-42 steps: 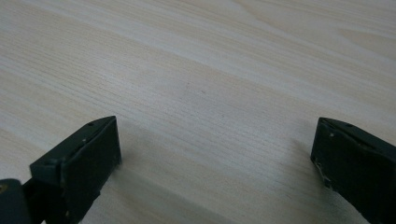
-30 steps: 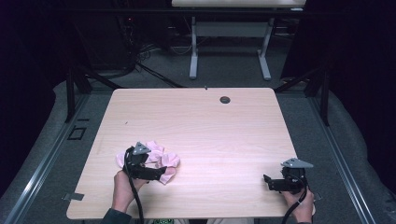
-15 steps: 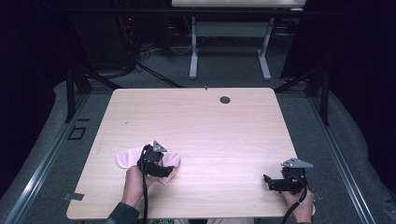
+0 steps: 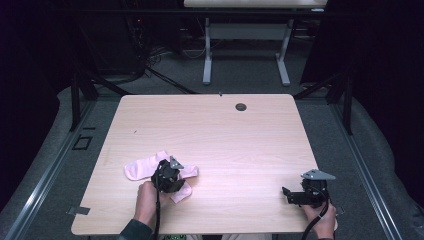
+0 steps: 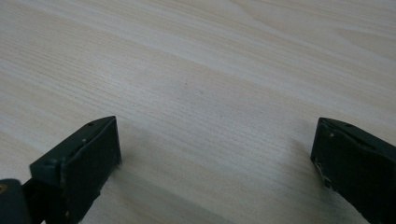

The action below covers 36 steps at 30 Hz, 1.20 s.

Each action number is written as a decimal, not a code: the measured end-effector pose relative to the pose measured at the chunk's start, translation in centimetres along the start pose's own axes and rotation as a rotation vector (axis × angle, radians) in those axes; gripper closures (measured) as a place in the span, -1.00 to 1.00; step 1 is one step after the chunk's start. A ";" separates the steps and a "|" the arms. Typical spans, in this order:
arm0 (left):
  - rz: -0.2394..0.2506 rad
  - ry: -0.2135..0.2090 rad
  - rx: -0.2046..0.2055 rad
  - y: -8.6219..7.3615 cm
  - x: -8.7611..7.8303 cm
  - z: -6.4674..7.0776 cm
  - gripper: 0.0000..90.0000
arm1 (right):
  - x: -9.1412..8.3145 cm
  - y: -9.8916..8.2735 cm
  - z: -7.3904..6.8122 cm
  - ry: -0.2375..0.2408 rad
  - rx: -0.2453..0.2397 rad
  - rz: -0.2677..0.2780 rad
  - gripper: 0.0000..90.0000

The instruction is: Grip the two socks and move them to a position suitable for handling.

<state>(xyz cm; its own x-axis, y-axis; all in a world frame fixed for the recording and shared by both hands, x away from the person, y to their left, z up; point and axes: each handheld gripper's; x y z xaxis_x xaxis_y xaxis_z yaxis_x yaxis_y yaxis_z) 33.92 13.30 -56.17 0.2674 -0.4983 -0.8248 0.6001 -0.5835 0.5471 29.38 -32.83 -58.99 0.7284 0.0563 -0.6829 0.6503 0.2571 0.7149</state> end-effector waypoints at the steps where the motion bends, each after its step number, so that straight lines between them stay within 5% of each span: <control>1: 0.007 0.000 0.005 -0.1 0.1 0.1 0.78 | 0.0 0.0 0.0 -0.001 0.000 0.000 -0.99; 6: 0.036 0.010 0.005 -0.4 0.0 0.2 0.87 | 0.0 0.0 0.0 -0.004 -0.002 -0.003 -0.99; 12: 0.092 -0.038 0.010 0.2 -1.4 0.6 0.87 | 0.0 0.0 0.0 -0.006 -0.002 -0.004 -0.99; 22: 0.184 -0.190 0.089 2.4 -3.6 4.3 0.87 | 0.0 0.0 0.0 -0.004 0.001 -0.003 -0.99; 28: 0.151 -0.250 0.129 3.0 -2.3 6.1 0.86 | 0.0 0.0 0.1 -0.004 0.001 -0.003 -0.99; 36: 0.048 -0.336 0.182 3.7 1.3 8.2 0.86 | 0.0 0.0 0.1 -0.004 0.001 -0.003 -0.99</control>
<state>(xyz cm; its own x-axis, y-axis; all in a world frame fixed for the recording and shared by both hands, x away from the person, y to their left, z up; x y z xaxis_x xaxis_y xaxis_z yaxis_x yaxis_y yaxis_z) 30.32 5.23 -53.98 0.0118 -0.6930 -0.7209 0.4411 -0.6434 0.6257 29.41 -32.88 -58.97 0.7272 0.0512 -0.6845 0.6529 0.2565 0.7127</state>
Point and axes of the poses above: each handheld gripper's, and its own axes: x roughly forward along the jaws, y roughly out of its top, z roughly to its right, and after that the axes turned 13 degrees about -y, right-handed
